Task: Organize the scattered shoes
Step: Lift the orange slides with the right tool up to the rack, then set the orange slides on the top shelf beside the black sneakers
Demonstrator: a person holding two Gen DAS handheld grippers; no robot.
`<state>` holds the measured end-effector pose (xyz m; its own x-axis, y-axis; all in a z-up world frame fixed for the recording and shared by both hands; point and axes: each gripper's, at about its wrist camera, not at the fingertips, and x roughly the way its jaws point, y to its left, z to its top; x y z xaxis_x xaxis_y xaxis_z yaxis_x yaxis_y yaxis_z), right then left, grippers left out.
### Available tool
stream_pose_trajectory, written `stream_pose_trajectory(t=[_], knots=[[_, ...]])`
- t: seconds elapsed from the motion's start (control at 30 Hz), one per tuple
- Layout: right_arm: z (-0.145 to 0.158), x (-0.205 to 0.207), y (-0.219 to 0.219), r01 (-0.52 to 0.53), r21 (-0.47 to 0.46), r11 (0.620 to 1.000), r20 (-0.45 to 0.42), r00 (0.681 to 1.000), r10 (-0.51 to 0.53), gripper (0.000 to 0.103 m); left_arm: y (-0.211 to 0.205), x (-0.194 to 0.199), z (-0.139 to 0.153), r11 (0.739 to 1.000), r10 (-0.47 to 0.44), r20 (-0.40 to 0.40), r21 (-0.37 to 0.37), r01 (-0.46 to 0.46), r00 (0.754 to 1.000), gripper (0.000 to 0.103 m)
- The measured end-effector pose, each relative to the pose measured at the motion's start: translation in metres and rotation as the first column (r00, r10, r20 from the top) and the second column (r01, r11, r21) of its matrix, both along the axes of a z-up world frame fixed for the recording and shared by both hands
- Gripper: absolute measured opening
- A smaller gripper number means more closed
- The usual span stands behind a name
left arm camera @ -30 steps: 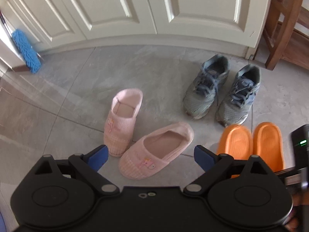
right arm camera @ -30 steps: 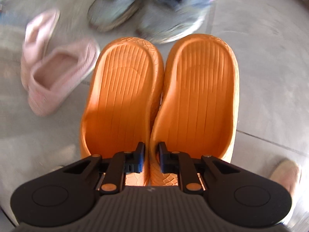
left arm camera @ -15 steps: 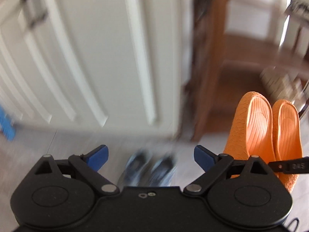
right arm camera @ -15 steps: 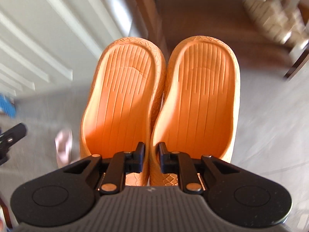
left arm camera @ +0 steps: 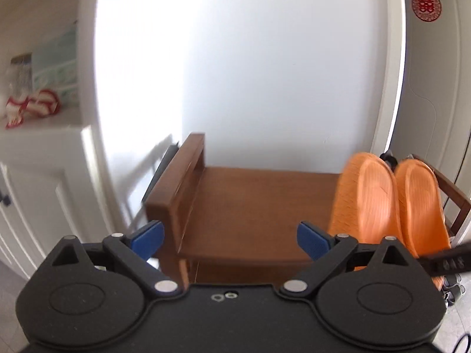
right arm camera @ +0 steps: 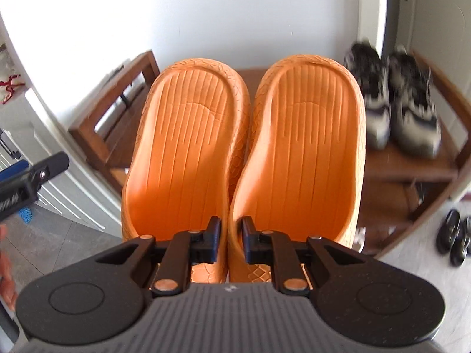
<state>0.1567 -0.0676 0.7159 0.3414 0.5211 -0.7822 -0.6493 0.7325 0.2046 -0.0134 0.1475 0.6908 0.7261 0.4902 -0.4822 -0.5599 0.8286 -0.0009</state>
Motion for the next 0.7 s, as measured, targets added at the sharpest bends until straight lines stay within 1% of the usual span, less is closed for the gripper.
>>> stream_pose_trajectory(t=[0.07, 0.1, 0.2, 0.3, 0.33, 0.43, 0.57, 0.7], knots=[[0.003, 0.022, 0.022, -0.025, 0.006, 1.0, 0.008, 1.0, 0.025, 0.018, 0.001, 0.012, 0.008, 1.0, -0.009, 0.006, 0.013, 0.009, 1.0, 0.098], [-0.001, 0.028, 0.031, -0.03, 0.006, 1.0, 0.008, 1.0, 0.03, 0.018, 0.003, 0.017, 0.009, 1.0, -0.011, 0.01, 0.015, 0.011, 1.0, 0.098], [-0.009, 0.061, 0.058, -0.02, 0.005, 1.0, -0.029, 0.999, 0.02, 0.018, 0.02, 0.037, 0.009, 1.0, -0.019, 0.015, 0.016, 0.019, 1.0, 0.098], [-0.017, 0.092, 0.08, 0.013, -0.012, 1.0, -0.066, 0.998, -0.013, 0.018, 0.037, 0.055, 0.006, 0.999, -0.039, 0.02, 0.006, 0.039, 0.999, 0.098], [-0.02, 0.103, 0.088, 0.025, -0.025, 0.999, -0.077, 0.997, -0.027, 0.018, 0.039, 0.058, 0.006, 0.999, -0.048, 0.015, 0.001, 0.048, 0.999, 0.098], [-0.028, 0.129, 0.107, 0.037, -0.069, 0.997, -0.101, 0.994, -0.044, 0.018, 0.058, 0.085, 0.002, 0.996, -0.091, -0.01, -0.016, 0.091, 0.996, 0.098], [-0.042, 0.157, 0.134, 0.036, -0.161, 0.986, -0.135, 0.989, -0.058, 0.018, 0.078, 0.112, -0.004, 0.991, -0.137, -0.033, -0.017, 0.136, 0.99, 0.098], [-0.055, 0.179, 0.154, 0.02, -0.234, 0.972, -0.177, 0.982, -0.062, 0.018, 0.096, 0.133, -0.01, 0.986, -0.161, -0.037, -0.058, 0.159, 0.986, 0.098]])
